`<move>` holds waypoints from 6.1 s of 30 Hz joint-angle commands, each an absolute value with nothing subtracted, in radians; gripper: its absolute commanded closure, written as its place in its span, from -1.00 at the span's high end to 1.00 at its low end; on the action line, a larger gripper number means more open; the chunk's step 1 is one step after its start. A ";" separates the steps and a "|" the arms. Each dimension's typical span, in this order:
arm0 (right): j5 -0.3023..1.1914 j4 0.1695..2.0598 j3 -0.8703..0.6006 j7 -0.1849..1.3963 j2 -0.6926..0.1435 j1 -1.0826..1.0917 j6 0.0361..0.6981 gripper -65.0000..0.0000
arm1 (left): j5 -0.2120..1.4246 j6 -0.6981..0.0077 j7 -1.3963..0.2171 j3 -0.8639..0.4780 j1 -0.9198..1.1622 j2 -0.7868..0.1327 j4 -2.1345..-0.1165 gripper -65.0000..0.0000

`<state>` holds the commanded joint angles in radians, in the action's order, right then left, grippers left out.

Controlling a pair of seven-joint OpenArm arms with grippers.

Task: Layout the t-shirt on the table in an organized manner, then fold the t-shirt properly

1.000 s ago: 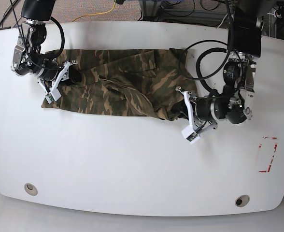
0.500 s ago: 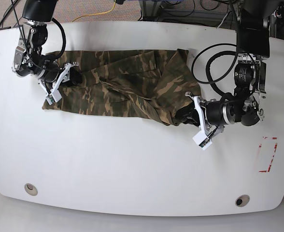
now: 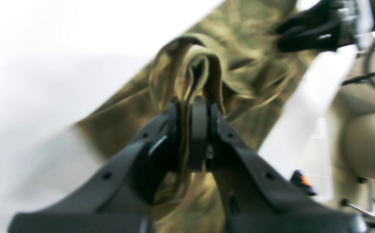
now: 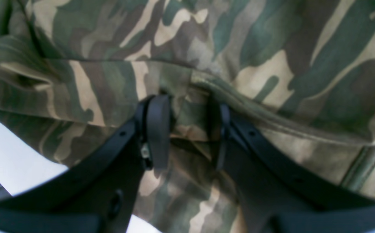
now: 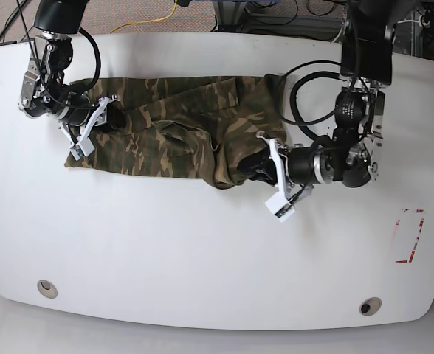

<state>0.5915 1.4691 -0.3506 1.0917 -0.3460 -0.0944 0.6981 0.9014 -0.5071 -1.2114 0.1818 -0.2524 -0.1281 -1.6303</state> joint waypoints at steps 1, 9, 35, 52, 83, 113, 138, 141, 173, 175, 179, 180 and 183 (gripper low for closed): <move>0.591 1.469 -0.351 1.092 -0.346 -0.094 0.698 -0.42 | 0.901 -0.507 -1.211 0.193 -0.252 -0.119 -1.623 -0.81; 0.591 1.469 -0.351 1.118 -0.346 -0.091 0.698 -0.42 | 0.909 -0.510 -1.244 0.225 -0.257 -0.036 -1.581 -0.47; 0.591 1.469 -0.351 1.119 -0.344 -0.081 0.698 -0.42 | 1.001 -0.588 -1.337 0.170 -0.340 -0.021 -1.590 -0.26; 0.591 1.469 -0.351 1.119 -0.335 -0.081 0.698 -0.42 | 0.912 -0.584 -1.161 0.051 -0.300 -0.200 -1.554 -0.12; 0.591 1.471 -0.351 1.119 -0.331 -0.084 0.698 -0.42 | 0.650 -0.275 -1.086 0.091 -0.188 -0.107 -1.509 0.17; 0.591 1.471 -0.351 1.119 -0.331 -0.085 0.698 -0.42 | 0.779 -0.275 -1.115 0.099 -0.127 -0.007 -1.515 0.17; 0.591 1.471 -0.351 1.119 -0.331 -0.084 0.698 -0.42 | 0.937 -0.331 -1.190 0.418 -0.163 -0.010 -1.563 0.17; 0.591 1.471 -0.351 1.119 -0.331 -0.084 0.698 -0.42 | 0.935 -0.406 -1.191 0.464 -0.171 -0.012 -1.593 0.16; 0.591 1.469 -0.349 1.119 -0.331 -0.081 0.698 -0.42 | 0.931 -0.263 -1.144 0.352 -0.239 -0.105 -1.600 0.18; 0.591 1.469 -0.349 1.119 -0.331 -0.081 0.698 -0.42 | 0.931 -0.237 -1.142 0.374 -0.239 -0.105 -1.590 0.18; 0.591 1.469 -0.349 1.119 -0.331 -0.079 0.698 -0.42 | 0.931 -0.200 -1.129 0.409 -0.243 -0.102 -1.544 0.18; 0.591 1.469 -0.349 1.119 -0.331 -0.079 0.698 -0.42 | 0.931 -0.183 -1.107 0.426 -0.245 -0.102 -1.526 0.18; 0.591 1.469 -0.349 1.119 -0.331 -0.079 0.698 -0.42 | 0.931 -0.159 -1.063 0.475 -0.246 -0.104 -1.497 0.18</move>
